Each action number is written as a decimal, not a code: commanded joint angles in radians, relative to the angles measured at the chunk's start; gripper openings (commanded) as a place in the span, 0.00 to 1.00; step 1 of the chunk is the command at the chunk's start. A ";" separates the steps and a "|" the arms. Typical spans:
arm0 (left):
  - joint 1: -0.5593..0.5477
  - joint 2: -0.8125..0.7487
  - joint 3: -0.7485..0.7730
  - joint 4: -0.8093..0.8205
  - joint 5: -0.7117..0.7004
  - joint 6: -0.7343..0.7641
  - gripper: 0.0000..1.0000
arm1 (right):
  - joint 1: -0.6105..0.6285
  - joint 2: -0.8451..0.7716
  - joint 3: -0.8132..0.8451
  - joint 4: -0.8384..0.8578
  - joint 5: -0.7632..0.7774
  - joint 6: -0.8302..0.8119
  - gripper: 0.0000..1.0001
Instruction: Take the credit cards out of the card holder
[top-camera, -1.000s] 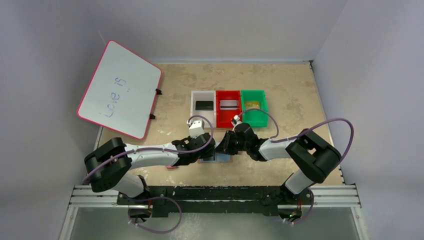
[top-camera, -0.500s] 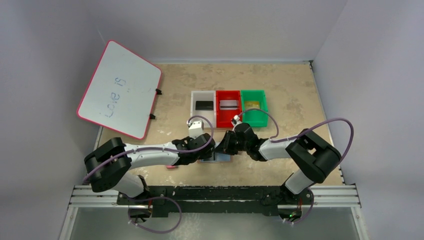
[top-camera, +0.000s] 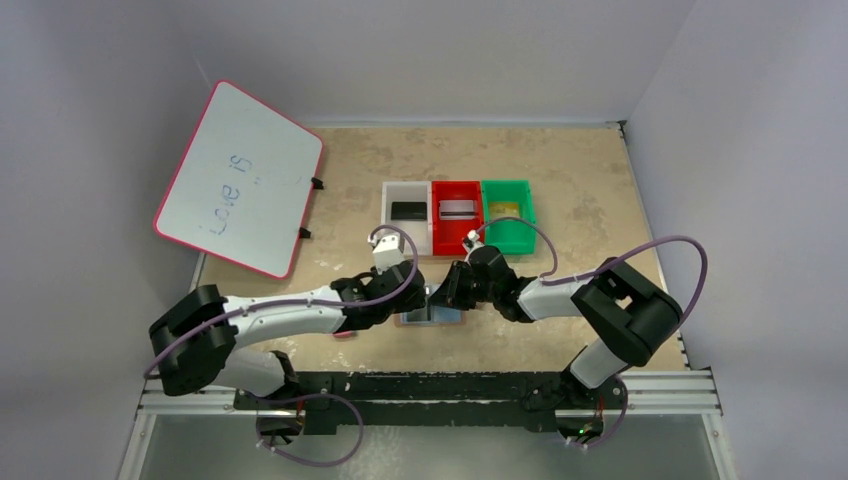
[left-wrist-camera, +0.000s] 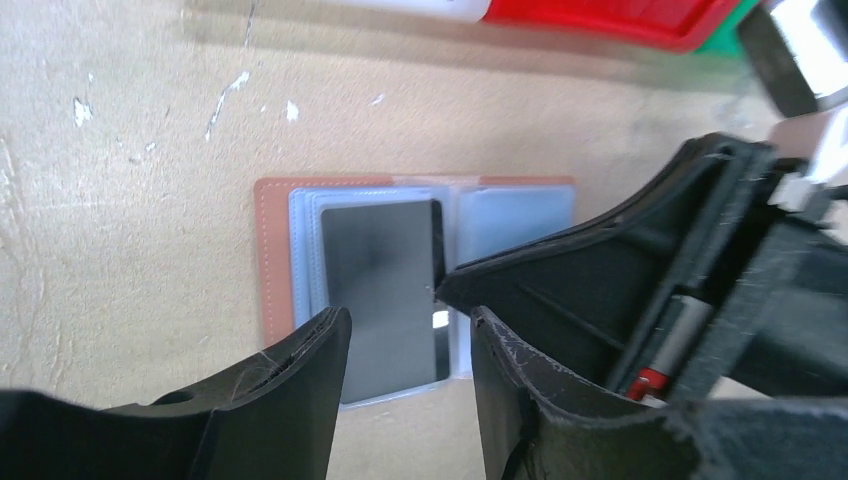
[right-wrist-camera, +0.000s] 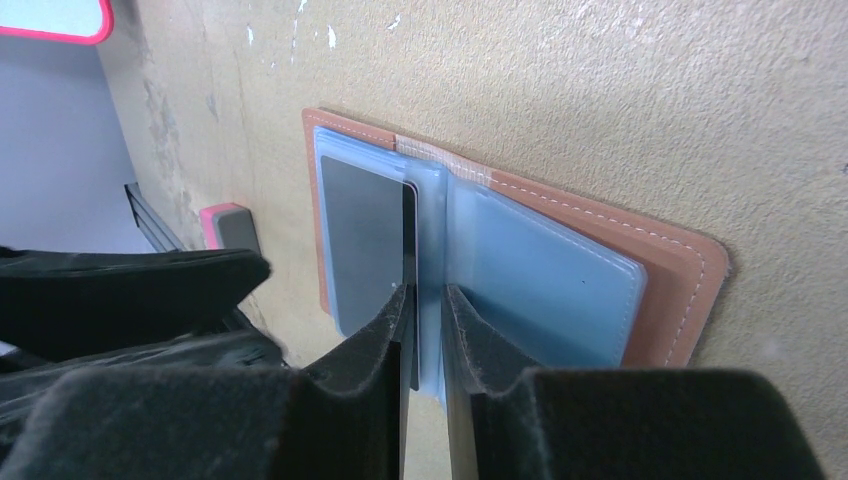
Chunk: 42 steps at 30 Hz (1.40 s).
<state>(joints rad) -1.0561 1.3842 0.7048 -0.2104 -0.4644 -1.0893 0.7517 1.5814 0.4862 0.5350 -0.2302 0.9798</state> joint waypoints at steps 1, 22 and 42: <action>0.000 -0.075 0.001 0.026 -0.046 -0.007 0.48 | 0.001 0.009 0.003 -0.066 0.008 -0.015 0.20; -0.001 0.066 -0.056 0.047 -0.002 -0.056 0.45 | 0.001 -0.032 -0.024 0.020 -0.041 -0.011 0.26; -0.001 0.045 -0.056 0.047 0.009 -0.035 0.36 | 0.001 0.036 -0.032 0.138 -0.118 0.036 0.05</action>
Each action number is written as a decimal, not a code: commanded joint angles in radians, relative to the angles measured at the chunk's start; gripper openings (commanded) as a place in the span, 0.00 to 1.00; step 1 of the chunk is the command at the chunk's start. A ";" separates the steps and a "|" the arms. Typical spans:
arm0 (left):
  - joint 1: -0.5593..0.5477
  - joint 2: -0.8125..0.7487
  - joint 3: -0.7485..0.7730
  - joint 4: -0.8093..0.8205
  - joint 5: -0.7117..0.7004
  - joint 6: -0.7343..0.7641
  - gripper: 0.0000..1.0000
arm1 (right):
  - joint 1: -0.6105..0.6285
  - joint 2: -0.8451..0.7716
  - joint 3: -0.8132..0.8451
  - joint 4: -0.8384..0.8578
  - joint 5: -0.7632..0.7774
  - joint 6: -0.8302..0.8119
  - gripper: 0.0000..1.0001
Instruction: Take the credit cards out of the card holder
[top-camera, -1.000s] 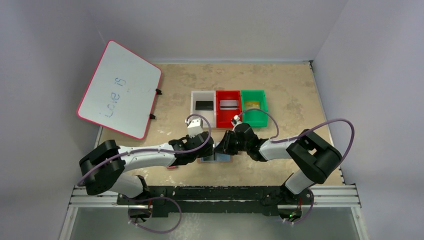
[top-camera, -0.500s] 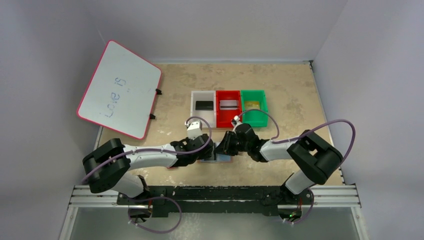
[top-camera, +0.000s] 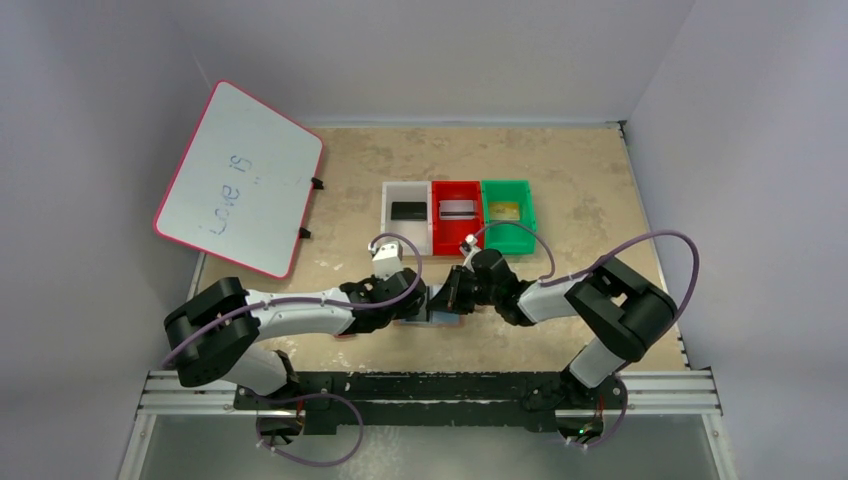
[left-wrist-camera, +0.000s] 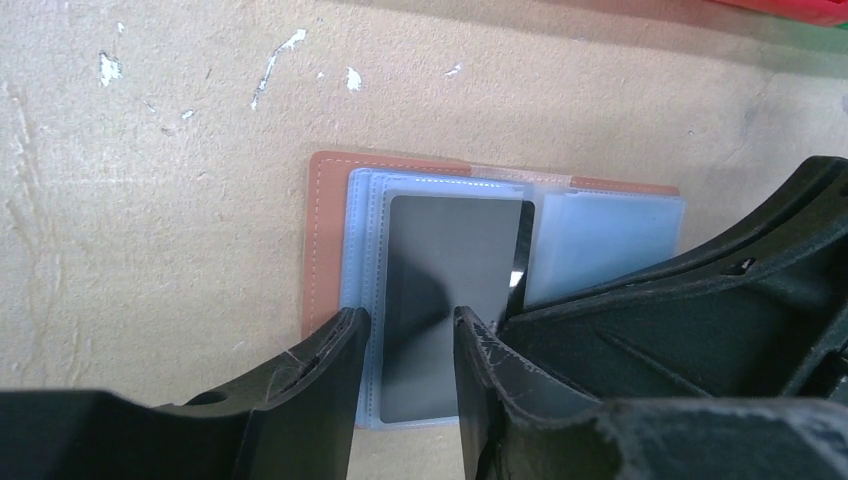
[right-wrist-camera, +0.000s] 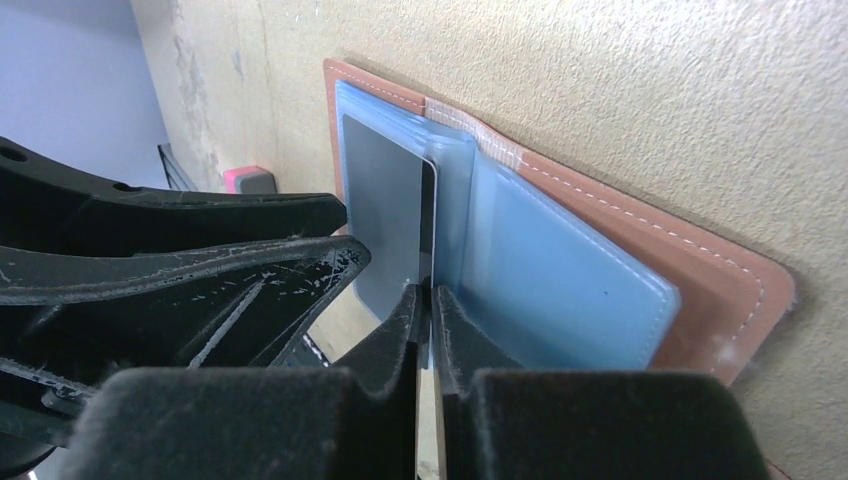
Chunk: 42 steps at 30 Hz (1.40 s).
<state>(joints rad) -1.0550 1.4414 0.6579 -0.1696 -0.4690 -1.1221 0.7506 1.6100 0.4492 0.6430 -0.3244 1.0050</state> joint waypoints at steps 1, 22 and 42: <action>-0.003 -0.012 -0.008 0.001 0.010 -0.002 0.36 | 0.003 0.000 0.001 0.025 -0.017 0.015 0.00; -0.002 -0.175 0.019 0.030 -0.013 0.024 0.41 | -0.005 -0.018 -0.022 -0.085 0.055 0.019 0.00; -0.003 0.063 0.024 -0.026 -0.008 -0.017 0.38 | -0.006 -0.063 -0.006 -0.171 0.099 0.011 0.00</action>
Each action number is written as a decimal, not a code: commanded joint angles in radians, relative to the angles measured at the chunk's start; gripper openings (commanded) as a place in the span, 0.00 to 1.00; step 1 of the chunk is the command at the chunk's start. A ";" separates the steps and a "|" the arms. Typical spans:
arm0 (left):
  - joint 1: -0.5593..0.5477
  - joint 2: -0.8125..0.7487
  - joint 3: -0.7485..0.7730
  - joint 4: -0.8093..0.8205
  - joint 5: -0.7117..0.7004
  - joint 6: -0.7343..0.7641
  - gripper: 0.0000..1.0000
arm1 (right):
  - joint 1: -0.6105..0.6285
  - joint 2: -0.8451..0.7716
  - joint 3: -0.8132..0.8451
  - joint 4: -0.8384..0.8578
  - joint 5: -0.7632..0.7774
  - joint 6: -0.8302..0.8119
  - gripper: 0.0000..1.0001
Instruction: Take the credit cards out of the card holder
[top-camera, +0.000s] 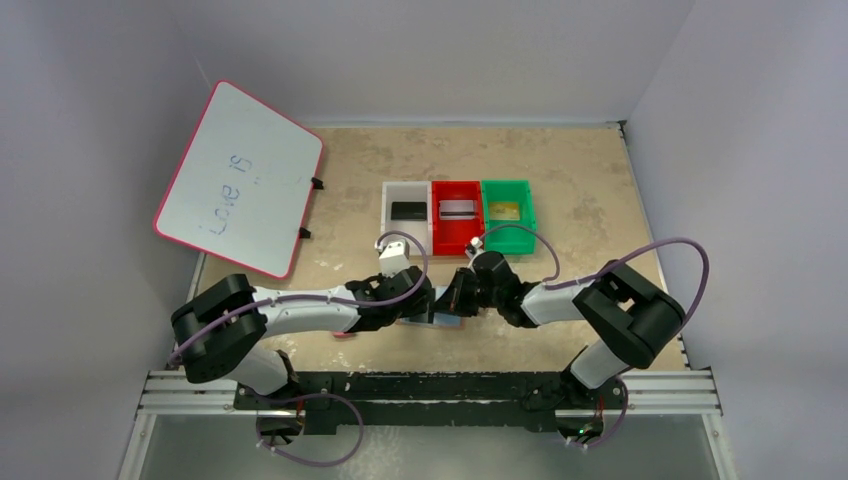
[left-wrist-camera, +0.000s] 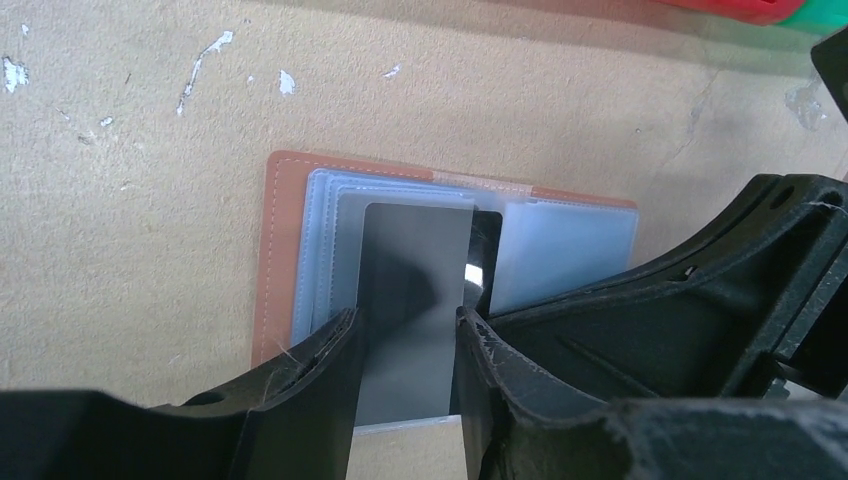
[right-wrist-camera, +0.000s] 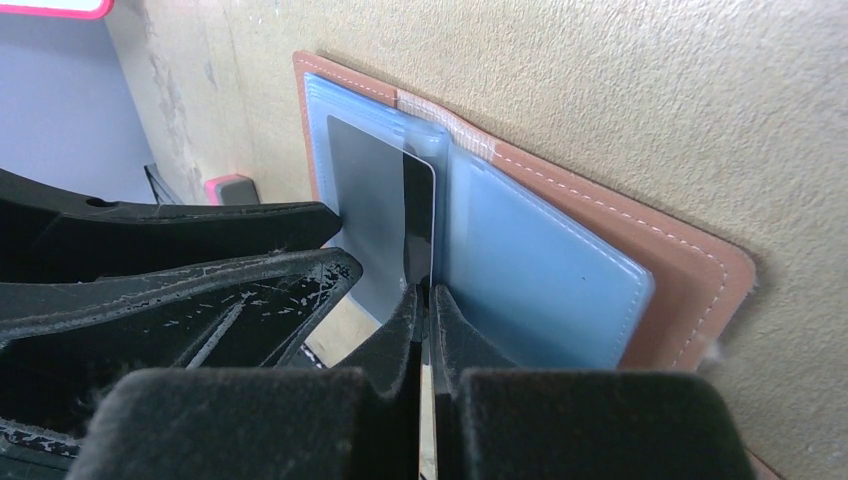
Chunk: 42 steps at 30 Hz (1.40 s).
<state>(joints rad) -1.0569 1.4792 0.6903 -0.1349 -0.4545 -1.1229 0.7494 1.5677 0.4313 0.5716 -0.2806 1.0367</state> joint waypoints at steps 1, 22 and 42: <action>-0.001 0.020 -0.012 -0.069 -0.030 -0.020 0.38 | -0.005 -0.028 0.013 -0.112 0.063 -0.024 0.00; -0.004 0.004 -0.040 -0.050 -0.016 -0.024 0.35 | -0.013 -0.050 -0.034 0.036 0.087 0.071 0.28; -0.007 -0.034 -0.045 -0.049 -0.029 -0.038 0.33 | -0.028 0.081 -0.111 0.353 -0.019 0.145 0.08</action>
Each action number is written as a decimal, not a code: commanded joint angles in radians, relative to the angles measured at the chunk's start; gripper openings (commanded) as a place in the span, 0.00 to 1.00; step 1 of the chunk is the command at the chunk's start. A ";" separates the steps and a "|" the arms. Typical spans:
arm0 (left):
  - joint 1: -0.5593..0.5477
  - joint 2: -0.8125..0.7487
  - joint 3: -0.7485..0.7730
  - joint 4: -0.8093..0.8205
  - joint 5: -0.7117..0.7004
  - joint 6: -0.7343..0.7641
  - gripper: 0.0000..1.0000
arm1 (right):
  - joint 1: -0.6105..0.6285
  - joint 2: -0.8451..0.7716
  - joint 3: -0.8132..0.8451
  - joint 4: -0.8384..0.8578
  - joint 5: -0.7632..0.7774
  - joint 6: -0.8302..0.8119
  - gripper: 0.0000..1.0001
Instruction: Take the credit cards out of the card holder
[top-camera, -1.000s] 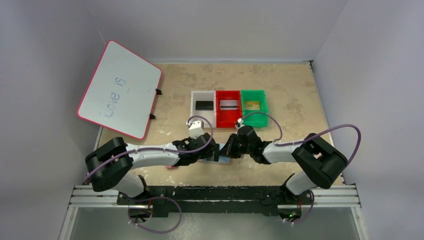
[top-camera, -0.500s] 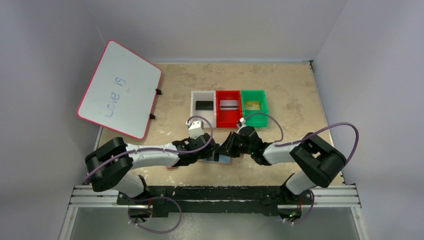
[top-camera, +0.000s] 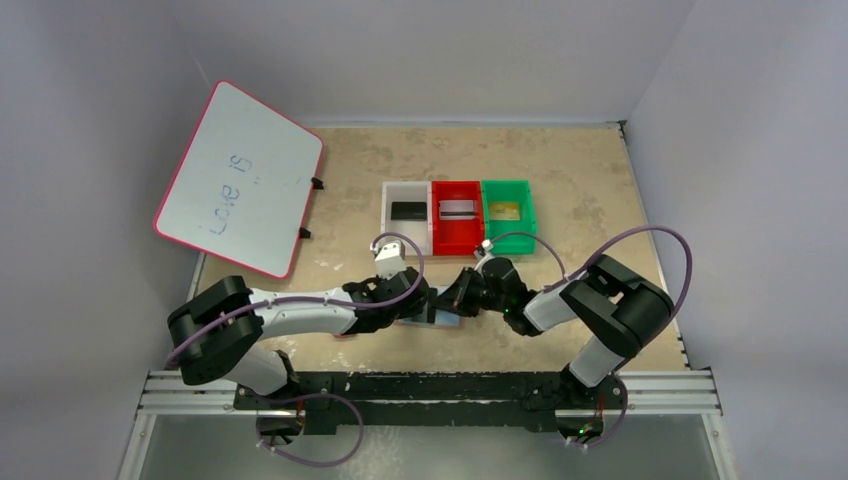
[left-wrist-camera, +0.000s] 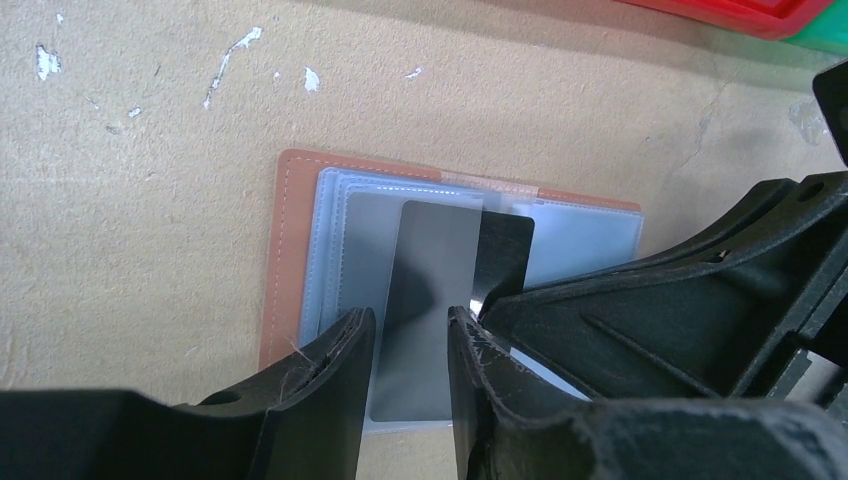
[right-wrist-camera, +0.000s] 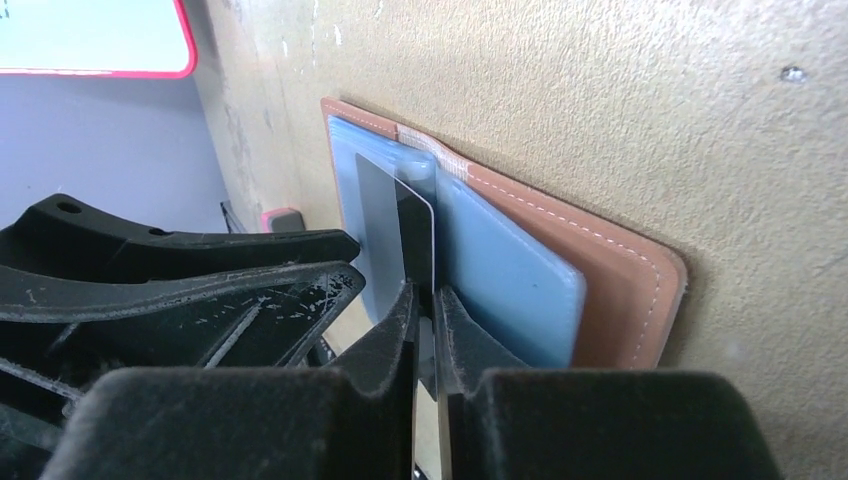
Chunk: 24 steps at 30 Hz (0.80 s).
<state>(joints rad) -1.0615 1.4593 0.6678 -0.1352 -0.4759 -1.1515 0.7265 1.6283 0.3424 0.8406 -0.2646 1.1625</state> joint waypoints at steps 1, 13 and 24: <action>-0.003 -0.014 -0.023 -0.049 -0.008 -0.011 0.33 | -0.006 0.022 -0.028 0.096 -0.038 0.021 0.05; -0.003 -0.023 -0.025 -0.045 -0.002 -0.008 0.33 | -0.034 -0.022 -0.115 0.118 -0.020 0.032 0.00; -0.005 -0.008 -0.023 -0.034 0.024 0.002 0.32 | -0.035 0.057 -0.089 0.244 -0.057 0.021 0.15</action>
<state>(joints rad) -1.0618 1.4471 0.6594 -0.1429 -0.4744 -1.1595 0.6945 1.6646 0.2401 1.0405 -0.3065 1.2049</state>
